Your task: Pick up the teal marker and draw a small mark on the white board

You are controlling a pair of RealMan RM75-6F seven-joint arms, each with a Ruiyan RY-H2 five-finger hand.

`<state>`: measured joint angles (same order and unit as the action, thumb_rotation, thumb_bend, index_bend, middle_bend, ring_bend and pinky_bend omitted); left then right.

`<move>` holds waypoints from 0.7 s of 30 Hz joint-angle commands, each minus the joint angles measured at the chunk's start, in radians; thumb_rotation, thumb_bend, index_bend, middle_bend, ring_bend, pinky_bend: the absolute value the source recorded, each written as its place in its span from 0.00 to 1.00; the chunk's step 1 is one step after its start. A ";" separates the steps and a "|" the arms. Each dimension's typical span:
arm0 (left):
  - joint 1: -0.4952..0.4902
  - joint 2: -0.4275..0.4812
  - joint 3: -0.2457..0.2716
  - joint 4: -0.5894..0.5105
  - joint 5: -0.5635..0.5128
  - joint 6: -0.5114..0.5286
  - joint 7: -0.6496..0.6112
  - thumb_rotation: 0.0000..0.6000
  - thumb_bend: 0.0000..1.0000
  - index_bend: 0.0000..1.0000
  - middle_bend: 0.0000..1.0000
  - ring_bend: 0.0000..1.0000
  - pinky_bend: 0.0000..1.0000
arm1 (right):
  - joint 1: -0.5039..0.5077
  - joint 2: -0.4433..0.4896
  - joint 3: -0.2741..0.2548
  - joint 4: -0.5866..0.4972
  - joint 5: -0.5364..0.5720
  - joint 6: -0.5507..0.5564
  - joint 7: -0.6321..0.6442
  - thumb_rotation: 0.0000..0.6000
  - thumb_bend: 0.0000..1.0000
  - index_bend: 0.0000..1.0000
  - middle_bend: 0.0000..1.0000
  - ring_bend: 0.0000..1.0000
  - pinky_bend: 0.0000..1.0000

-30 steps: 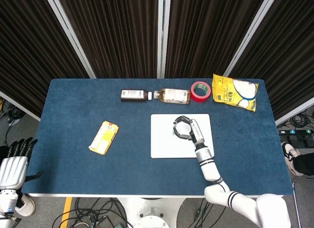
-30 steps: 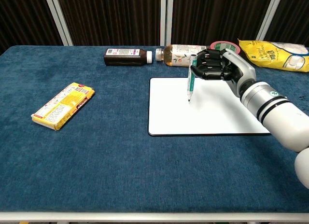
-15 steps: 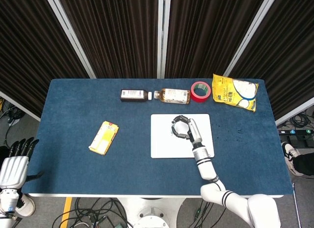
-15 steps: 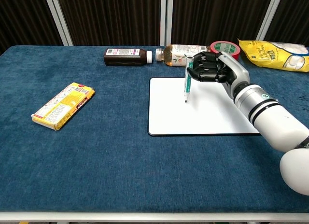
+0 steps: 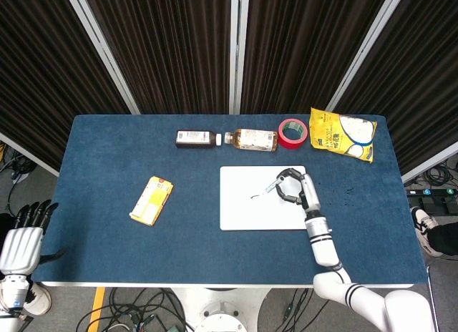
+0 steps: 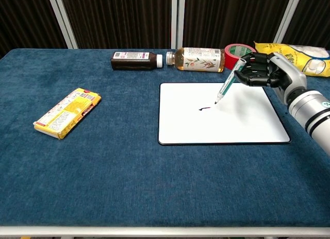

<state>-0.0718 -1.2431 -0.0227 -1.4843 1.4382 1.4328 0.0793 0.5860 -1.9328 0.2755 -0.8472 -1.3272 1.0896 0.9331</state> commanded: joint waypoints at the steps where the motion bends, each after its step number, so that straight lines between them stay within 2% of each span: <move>1: -0.001 0.000 0.000 0.000 0.004 0.002 0.000 1.00 0.00 0.10 0.06 0.00 0.01 | -0.008 0.030 -0.002 -0.053 -0.017 0.021 -0.016 1.00 0.63 0.79 0.62 0.36 0.19; 5: 0.001 0.001 0.002 0.000 0.004 0.002 -0.001 1.00 0.00 0.10 0.06 0.00 0.01 | 0.012 0.020 0.007 -0.053 -0.010 -0.003 -0.051 1.00 0.63 0.79 0.62 0.36 0.19; 11: 0.005 0.000 0.004 0.001 -0.007 -0.005 -0.006 1.00 0.00 0.10 0.06 0.00 0.01 | 0.046 -0.019 0.011 0.011 -0.006 -0.037 -0.083 1.00 0.63 0.79 0.62 0.36 0.19; 21: 0.003 -0.003 0.003 0.007 -0.008 -0.010 -0.008 1.00 0.00 0.10 0.06 0.00 0.01 | 0.077 -0.055 0.011 0.082 -0.019 -0.055 -0.055 1.00 0.63 0.79 0.62 0.36 0.19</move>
<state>-0.0689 -1.2462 -0.0198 -1.4776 1.4302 1.4229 0.0715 0.6608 -1.9854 0.2867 -0.7679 -1.3450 1.0365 0.8757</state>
